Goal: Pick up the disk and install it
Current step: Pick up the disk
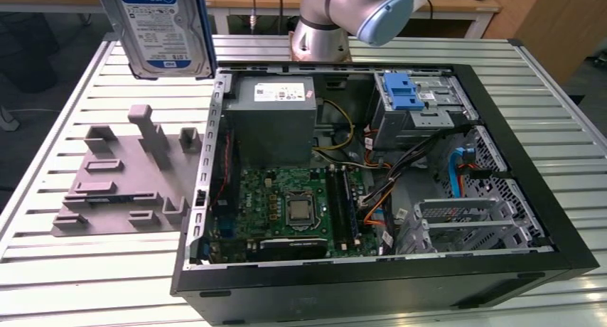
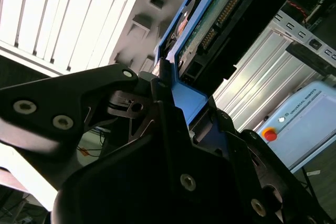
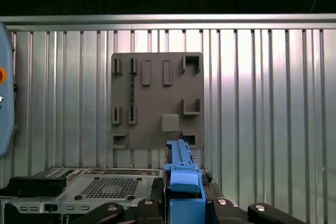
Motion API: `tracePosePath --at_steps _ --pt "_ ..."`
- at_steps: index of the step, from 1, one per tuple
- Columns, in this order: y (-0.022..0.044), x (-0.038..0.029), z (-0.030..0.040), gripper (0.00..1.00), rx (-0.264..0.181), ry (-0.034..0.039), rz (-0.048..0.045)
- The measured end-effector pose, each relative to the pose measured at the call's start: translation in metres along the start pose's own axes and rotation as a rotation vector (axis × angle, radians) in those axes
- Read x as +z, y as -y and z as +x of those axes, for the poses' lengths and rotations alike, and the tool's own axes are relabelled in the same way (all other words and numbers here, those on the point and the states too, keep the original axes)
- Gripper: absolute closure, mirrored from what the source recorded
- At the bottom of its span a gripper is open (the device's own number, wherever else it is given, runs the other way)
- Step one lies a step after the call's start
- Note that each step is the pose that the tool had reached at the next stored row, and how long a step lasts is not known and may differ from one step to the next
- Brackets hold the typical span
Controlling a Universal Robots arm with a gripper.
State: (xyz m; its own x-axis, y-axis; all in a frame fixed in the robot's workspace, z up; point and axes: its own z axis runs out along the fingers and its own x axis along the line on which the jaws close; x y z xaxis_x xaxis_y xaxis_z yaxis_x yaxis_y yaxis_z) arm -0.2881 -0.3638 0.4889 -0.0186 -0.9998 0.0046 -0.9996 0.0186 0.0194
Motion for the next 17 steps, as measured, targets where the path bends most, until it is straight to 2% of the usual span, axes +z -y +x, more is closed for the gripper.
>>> tracePosePath --at_steps 8,17 --pt "0.0064 -0.0001 -0.0001 0.64 0.0 0.0 -0.0001" --pt "0.0087 -0.0001 -0.0002 0.64 0.0 0.0 0.0001"
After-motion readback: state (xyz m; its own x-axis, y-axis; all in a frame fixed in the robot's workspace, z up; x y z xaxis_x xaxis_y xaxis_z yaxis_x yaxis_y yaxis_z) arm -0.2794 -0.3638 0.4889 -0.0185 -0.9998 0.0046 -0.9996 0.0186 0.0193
